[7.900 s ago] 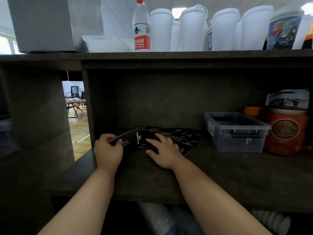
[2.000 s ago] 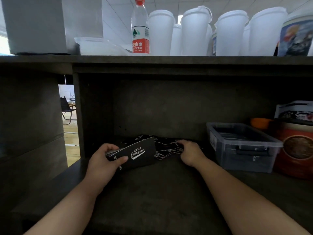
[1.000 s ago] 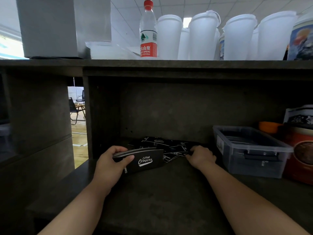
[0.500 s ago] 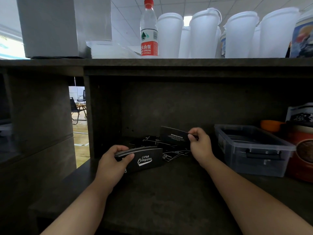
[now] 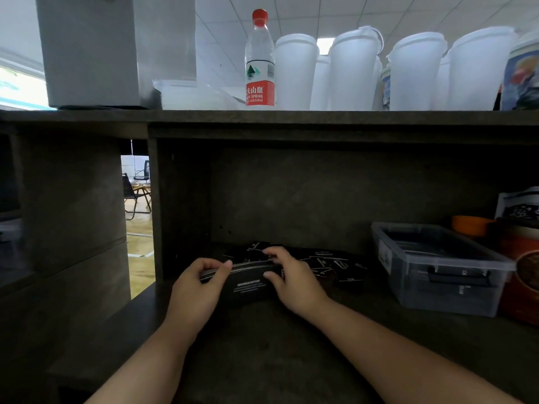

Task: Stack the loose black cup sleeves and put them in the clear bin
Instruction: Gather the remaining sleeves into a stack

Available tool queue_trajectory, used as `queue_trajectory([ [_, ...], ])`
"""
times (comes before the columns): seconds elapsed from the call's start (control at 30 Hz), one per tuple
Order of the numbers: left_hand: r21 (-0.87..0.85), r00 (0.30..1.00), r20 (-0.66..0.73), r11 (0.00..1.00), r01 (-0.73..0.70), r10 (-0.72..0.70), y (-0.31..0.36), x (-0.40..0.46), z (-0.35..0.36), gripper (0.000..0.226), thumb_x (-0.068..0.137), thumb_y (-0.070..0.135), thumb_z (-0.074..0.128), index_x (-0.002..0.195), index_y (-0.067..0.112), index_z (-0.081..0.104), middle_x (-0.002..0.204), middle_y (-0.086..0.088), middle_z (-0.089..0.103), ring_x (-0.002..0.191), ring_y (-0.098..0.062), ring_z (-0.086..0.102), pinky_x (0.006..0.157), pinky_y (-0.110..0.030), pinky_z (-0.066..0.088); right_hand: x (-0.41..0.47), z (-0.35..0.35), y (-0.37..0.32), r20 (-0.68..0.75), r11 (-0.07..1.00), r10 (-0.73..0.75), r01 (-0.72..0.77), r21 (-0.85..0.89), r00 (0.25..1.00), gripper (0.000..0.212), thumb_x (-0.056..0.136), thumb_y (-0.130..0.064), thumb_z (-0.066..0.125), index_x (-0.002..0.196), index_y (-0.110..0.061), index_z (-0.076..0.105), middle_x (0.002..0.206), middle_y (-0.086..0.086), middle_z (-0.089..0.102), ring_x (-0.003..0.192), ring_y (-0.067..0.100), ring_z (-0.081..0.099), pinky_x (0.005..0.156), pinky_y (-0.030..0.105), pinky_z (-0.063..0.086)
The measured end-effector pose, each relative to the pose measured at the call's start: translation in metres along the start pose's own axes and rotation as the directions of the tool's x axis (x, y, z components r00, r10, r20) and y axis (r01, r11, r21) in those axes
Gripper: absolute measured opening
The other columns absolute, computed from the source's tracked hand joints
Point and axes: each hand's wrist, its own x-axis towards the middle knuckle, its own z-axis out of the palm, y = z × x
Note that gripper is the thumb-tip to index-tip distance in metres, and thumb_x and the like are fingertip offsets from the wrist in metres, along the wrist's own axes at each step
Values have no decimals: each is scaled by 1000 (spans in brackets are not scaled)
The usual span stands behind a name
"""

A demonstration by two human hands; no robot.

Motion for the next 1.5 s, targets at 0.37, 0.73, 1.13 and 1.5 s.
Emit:
queue_trajectory([
  [0.37,118,998,5,991,-58,57,-12,8,-1,23,78,27,80,93,29,62,102,1,63,92,-11,62,74,-27,51,12,-24,33,-44,998,61,-62,-28,997,45,98,-42,45,140,-28,37,138,4,53,123,18,52,103,33,41],
  [0.73,90,998,7,994,-67,66,-10,4,-1,23,80,24,78,96,26,62,101,3,64,93,-11,61,69,-23,47,14,-53,66,-135,668,476,-457,-587,869,43,98,-45,40,127,-14,49,121,10,59,113,26,55,102,45,40],
  [1.13,61,1000,3,998,-31,31,-7,3,-1,23,80,24,78,97,26,62,99,6,65,93,-10,61,76,-29,53,12,-66,73,-287,720,420,-509,-472,861,23,91,-28,53,100,-13,67,95,8,67,80,21,62,67,30,52],
  [1.5,24,1000,24,999,-21,21,2,-3,-3,9,86,30,71,92,25,65,96,6,65,91,-10,62,75,-30,53,2,-17,15,150,994,39,-54,95,988,60,91,-47,56,144,-34,31,144,-3,42,130,12,43,109,33,36],
])
